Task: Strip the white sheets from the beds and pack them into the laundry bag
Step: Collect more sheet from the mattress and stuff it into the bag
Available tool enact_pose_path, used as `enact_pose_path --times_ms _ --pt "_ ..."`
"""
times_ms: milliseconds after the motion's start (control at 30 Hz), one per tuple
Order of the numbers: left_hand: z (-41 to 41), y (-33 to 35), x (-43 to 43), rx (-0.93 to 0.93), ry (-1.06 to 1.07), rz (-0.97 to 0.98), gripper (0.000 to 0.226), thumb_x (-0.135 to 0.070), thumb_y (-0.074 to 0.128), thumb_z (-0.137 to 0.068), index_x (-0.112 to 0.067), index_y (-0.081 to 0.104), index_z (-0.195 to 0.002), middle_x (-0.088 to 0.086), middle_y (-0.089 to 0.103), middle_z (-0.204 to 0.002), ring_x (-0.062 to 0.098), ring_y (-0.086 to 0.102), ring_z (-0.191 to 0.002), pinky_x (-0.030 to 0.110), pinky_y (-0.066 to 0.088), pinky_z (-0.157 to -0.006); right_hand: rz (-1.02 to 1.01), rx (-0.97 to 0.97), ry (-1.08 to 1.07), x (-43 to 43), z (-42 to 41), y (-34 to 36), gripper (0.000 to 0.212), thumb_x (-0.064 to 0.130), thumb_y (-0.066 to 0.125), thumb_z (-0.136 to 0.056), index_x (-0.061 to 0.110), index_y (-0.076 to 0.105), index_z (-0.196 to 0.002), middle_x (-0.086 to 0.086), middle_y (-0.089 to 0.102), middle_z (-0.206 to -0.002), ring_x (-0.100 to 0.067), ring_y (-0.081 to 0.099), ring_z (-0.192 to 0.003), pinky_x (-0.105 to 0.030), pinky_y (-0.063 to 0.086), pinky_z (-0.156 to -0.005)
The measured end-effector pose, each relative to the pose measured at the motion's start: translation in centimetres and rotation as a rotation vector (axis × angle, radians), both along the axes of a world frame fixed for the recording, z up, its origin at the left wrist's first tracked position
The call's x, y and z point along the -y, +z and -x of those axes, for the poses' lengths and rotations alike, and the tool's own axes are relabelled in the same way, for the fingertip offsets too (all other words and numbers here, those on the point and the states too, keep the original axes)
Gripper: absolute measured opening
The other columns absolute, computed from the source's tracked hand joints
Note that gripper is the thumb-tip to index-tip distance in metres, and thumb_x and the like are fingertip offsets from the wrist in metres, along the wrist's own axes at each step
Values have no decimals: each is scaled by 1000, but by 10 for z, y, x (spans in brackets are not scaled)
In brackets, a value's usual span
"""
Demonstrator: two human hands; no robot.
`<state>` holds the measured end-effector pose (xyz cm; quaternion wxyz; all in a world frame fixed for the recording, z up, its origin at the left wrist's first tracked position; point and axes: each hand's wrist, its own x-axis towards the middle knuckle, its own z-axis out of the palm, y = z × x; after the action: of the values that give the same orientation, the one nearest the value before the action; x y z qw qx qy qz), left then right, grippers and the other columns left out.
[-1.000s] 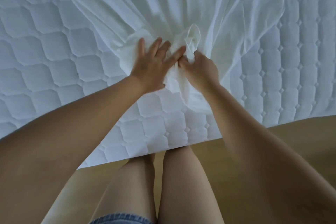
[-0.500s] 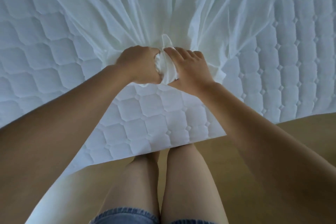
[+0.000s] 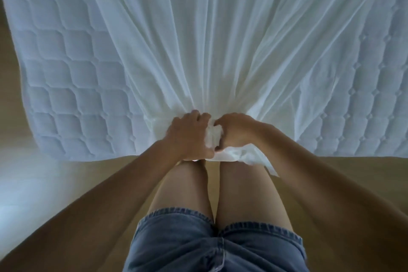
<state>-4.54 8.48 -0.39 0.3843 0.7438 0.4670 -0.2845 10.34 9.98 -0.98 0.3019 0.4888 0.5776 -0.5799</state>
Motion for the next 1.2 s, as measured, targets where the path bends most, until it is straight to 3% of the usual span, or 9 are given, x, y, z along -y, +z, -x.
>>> enact_pose_path --times_ms 100,167,400,533,700,867,1000,1100,1200 --pt "-1 -4 24 202 -78 -564 77 -36 68 -59 -10 49 -129 13 57 -124 31 47 -118 56 38 -96 14 12 -92 -6 -7 -4 36 35 71 -82 13 60 -109 -2 61 -104 -22 58 -99 -25 40 -78" --pt "-6 -8 30 278 -114 -687 77 -33 59 -62 -8 43 -133 17 54 -133 31 38 -128 64 34 -99 6 16 -152 -14 -17 -6 20 34 68 -85 19 60 -95 3 62 -91 -18 60 -88 -20 41 -70" --pt "5 -41 -1 476 -376 -682 93 -61 42 -71 0 27 -140 19 22 -148 35 24 -137 67 22 -103 157 18 -524 -27 -41 -9 36 32 77 -73 19 65 -104 0 68 -99 -19 64 -94 -27 47 -77" --pt "10 -49 -17 189 -585 -645 126 -69 72 -47 -5 22 -143 20 31 -148 35 33 -135 66 36 -97 26 53 -562 -27 -32 -2 57 38 75 -77 13 50 -122 -1 61 -102 -20 59 -91 -28 46 -67" --pt "-5 -62 -47 160 -486 -455 118 -52 86 -45 -14 26 -140 15 56 -132 34 57 -117 54 46 -89 -729 261 -133 5 -11 21 64 46 56 -88 12 35 -137 -10 40 -139 -31 38 -127 -42 32 -101" --pt "-26 -50 -93 210 -359 -274 100 -54 77 -62 -28 31 -147 3 57 -128 26 52 -118 40 37 -99 -641 309 125 27 -20 5 112 61 63 -78 19 -11 -152 -20 -15 -157 -40 -14 -144 -57 -13 -111" --pt "-28 -42 -70 62 -267 -429 97 -50 68 -72 -15 22 -150 13 28 -152 30 24 -140 56 14 -111 -670 272 49 -2 -36 -21 105 63 62 -77 27 -2 -153 -13 2 -159 -37 3 -145 -56 1 -114" --pt "-15 -48 -33 175 -266 -641 108 -46 77 -60 -1 26 -145 27 33 -148 39 26 -138 69 22 -103 -611 151 11 -35 -57 -25 100 61 73 -67 23 25 -146 -7 33 -147 -33 28 -136 -48 22 -109" --pt "-18 -60 -38 84 -347 -645 123 -40 87 -48 -6 20 -146 30 33 -147 45 30 -137 71 24 -100 -468 99 -48 -63 -68 -24 100 58 76 -65 25 25 -145 -4 36 -144 -32 31 -133 -46 27 -107"
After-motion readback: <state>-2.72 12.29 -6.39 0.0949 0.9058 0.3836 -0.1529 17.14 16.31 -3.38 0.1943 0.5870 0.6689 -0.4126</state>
